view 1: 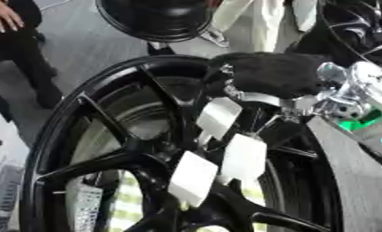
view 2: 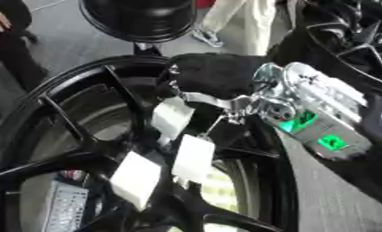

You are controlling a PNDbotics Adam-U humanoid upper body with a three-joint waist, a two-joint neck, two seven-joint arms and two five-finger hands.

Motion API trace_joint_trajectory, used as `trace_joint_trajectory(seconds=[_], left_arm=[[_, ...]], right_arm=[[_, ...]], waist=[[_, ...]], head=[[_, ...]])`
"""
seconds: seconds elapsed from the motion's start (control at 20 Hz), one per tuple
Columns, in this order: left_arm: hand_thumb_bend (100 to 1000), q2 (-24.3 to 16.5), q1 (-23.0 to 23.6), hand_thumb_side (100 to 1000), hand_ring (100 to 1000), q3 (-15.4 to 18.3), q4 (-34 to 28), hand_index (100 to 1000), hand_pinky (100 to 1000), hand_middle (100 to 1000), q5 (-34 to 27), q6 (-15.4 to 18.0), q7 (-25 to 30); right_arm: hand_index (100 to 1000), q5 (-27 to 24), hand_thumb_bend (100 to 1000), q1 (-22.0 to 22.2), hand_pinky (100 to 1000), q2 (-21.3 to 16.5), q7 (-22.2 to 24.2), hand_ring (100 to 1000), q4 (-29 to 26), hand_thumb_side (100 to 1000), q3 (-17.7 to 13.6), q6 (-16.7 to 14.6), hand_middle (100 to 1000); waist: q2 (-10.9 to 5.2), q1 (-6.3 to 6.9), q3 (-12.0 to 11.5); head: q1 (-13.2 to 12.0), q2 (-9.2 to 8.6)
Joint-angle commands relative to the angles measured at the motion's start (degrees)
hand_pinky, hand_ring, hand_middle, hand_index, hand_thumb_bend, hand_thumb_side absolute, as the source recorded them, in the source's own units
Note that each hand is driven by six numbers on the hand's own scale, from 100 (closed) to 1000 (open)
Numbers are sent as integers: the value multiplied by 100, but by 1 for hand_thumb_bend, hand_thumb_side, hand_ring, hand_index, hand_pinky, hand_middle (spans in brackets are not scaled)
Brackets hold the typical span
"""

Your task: Pull the pin out of the wheel hub.

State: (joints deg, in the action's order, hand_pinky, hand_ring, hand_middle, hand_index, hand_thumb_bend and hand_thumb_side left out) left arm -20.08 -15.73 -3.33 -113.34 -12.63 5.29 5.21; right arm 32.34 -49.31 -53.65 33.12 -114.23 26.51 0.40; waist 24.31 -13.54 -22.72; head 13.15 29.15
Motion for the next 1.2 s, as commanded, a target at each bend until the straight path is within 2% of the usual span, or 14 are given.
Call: trace_joint_trajectory(seconds=[0.05,0.1,0.3,0.45,0.7,1.0,1.2], left_arm=[[100,-61,-22,753,678,14,-126,837,807,670,-34,5,15],[100,-59,-24,752,678,14,-126,837,807,670,-38,4,16],[100,-52,-28,752,678,3,-126,837,808,670,-61,-9,29],[100,-50,-24,752,679,7,-126,837,809,670,-69,-18,35],[100,-66,8,749,679,25,-126,837,809,671,-67,-23,29],[100,-125,132,746,678,114,-126,836,810,670,-2,-1,-50],[100,-161,203,742,678,205,-126,836,810,670,50,23,-141]], right_arm=[[500,-67,130,-128,992,-93,-27,777,-36,100,-116,-9,472],[457,-77,117,-143,993,-98,-54,770,-36,100,-136,-6,447],[412,-115,139,-177,997,-150,-218,760,-36,100,-261,16,410],[415,-198,146,-212,997,-224,-331,756,-36,100,-380,37,406],[424,-541,100,-226,982,-432,-582,758,-36,100,-724,95,410],[439,-1053,100,251,991,-1046,-1082,761,-36,100,-1504,208,438],[462,-1374,139,753,1000,-1517,-1411,763,-36,100,-2038,449,452]], waist=[[-168,59,-2],[-180,59,-5],[-219,59,-7],[-246,59,0],[-291,59,63],[-354,59,236],[-398,59,400]], head=[[26,-6],[30,-12],[37,-37],[42,-33],[25,24],[-119,128],[-272,197]])
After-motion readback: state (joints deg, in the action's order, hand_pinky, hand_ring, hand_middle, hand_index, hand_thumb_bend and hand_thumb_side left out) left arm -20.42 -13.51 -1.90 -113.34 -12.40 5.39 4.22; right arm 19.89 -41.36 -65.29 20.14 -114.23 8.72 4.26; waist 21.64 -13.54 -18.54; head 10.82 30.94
